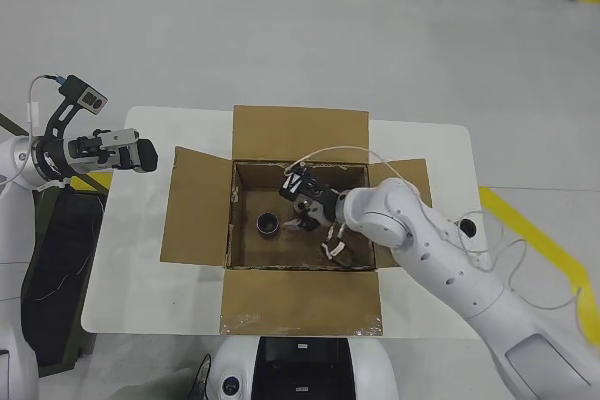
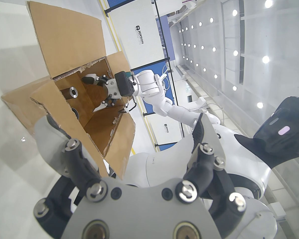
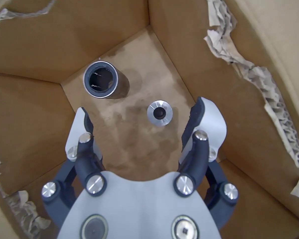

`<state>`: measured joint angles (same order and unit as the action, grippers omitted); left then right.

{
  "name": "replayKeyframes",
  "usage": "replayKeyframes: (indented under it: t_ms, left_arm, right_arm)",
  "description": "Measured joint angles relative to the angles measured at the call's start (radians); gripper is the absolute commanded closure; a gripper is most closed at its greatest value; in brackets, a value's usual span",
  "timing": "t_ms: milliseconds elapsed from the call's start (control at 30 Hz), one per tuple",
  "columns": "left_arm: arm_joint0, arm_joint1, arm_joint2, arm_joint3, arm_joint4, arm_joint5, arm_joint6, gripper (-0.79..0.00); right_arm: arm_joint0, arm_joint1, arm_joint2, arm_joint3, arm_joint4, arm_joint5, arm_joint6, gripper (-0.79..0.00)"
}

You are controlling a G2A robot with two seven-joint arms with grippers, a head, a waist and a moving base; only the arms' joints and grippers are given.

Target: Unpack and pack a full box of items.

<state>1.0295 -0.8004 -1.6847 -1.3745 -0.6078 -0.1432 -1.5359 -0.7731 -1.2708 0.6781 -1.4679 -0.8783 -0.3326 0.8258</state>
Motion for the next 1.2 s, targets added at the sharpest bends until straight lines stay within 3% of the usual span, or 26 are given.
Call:
replayKeyframes:
  t_ms: [1200]
  left_arm:
    - [0.000, 0.000, 0.000, 0.000, 0.000, 0.000, 0.000, -0.785]
  right_arm:
    - [0.033, -0.073, -0.062, 0.191, -0.062, 0.012, -0.036, -0.431]
